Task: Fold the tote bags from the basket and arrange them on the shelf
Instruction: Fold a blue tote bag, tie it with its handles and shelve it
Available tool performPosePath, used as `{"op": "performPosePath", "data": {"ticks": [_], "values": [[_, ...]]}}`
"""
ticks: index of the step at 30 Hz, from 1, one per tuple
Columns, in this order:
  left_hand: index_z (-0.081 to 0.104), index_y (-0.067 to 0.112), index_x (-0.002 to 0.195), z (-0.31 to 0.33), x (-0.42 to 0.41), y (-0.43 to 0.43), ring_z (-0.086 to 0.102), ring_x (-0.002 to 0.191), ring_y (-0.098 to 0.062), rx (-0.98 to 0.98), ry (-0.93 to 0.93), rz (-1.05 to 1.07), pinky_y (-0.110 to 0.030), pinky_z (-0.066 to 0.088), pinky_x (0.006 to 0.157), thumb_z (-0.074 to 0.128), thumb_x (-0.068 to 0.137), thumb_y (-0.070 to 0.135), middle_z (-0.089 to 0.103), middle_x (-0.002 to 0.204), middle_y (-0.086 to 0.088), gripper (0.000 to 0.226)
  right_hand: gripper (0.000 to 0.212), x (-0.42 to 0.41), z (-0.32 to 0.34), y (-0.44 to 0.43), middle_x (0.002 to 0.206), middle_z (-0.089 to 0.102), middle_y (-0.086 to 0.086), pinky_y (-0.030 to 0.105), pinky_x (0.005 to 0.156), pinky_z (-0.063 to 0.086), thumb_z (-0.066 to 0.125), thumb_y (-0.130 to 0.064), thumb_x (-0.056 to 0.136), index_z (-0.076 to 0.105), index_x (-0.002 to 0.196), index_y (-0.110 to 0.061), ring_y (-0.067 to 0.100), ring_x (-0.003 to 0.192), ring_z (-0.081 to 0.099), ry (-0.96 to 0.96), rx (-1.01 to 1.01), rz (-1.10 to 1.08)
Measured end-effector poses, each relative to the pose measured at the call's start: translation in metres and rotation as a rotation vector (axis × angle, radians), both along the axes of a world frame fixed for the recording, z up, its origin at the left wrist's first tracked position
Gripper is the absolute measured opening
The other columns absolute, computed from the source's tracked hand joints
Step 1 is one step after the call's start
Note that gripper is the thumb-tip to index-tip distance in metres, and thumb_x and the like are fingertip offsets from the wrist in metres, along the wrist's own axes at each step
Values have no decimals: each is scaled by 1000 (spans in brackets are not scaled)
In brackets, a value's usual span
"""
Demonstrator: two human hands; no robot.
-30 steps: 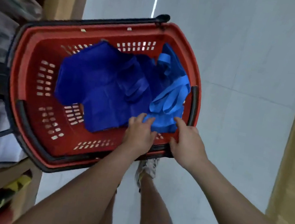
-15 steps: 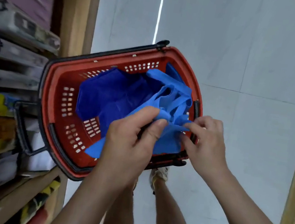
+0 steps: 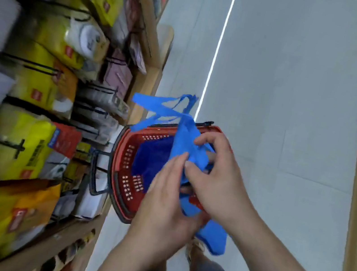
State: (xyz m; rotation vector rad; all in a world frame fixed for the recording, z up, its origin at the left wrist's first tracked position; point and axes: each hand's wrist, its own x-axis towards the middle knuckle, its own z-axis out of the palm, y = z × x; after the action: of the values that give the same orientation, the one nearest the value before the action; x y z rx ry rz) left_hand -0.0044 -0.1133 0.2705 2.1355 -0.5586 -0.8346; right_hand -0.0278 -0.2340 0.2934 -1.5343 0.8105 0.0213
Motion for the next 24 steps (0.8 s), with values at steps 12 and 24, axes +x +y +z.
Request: {"op": "performPosePath", "data": {"ticks": [12,24], "values": [[69,23,94,145,-11,114,68,78,-7,-334,-62,657,-25,55,69,54,92,-10,74,85,11,37,92,19,91,-41,151,34,-8,30,116,20,85,-37,69,35,146,-39,8,139,25,-75,-657,1031],[52,1,131,206,-174,218,45,126,-34,480,-973,943,-42,34,110,53,79,-1,48,136,-19,52,18,-11,169,162,103,62,8,34,65,38,46,-36,101,51,96,-20,32,100,61,-607,-1347,1861]]}}
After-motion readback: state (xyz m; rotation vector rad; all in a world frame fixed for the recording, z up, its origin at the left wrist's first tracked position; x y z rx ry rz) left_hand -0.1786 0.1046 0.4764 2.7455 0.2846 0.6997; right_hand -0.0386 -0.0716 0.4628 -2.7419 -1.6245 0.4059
